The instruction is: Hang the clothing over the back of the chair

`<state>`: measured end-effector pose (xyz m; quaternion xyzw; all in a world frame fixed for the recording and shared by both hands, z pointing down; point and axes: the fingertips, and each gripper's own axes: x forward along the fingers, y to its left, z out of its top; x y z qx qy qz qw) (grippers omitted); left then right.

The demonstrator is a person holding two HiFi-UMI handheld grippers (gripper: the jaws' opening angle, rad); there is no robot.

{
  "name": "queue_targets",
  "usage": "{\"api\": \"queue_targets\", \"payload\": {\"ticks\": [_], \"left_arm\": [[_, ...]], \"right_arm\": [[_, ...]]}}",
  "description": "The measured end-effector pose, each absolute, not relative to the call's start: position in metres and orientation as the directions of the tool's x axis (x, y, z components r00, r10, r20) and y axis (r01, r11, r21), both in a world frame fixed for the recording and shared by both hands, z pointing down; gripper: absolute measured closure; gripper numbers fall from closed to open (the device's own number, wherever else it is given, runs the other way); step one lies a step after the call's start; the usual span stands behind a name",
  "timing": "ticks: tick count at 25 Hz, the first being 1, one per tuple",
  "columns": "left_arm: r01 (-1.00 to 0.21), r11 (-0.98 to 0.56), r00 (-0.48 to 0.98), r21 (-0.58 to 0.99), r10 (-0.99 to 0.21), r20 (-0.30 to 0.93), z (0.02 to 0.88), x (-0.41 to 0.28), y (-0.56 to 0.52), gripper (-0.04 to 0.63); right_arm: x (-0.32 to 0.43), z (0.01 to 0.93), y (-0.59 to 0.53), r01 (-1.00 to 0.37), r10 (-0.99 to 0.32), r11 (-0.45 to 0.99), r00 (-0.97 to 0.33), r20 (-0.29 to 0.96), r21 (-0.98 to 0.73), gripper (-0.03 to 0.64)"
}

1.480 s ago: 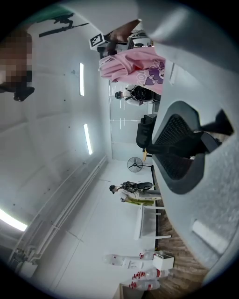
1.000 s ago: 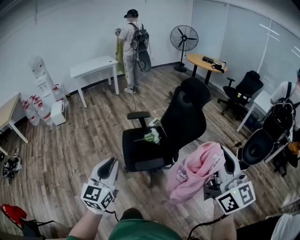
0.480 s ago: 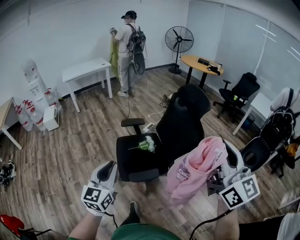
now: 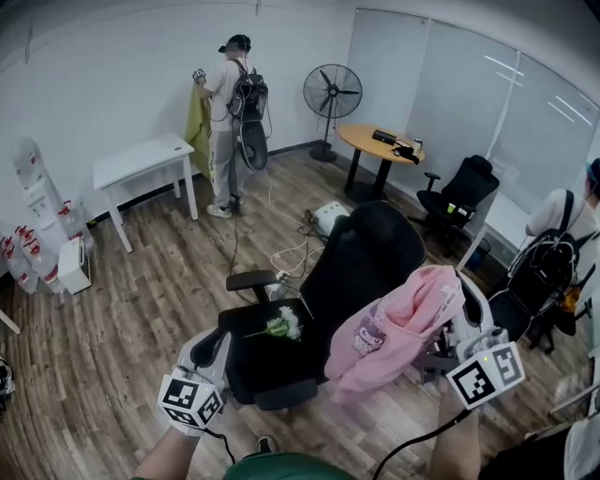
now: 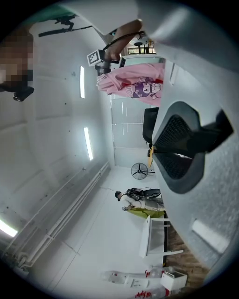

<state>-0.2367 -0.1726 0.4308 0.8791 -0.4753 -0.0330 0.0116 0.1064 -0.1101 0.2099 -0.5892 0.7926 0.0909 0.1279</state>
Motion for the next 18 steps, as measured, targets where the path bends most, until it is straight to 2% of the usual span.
{"api": "queue_targets", "payload": {"ticks": [9,18], "left_arm": [[-0.812,-0.58,0.58,0.066,-0.814,-0.014,0.454,-0.263,-0.239,0.535],[-0.841,-0.528,0.535,0.115,-0.844,0.035,0.466,-0.268,-0.284,0.535]], "right_arm": [[0.104,0.209,-0.195,-0.975,-0.946,0.199,-0.218,-0.24,0.102,0.598],[0.105,0.2,-0.288,-0.948,-0.95,0.238,-0.272,-0.152,0.212,0.598]]}}
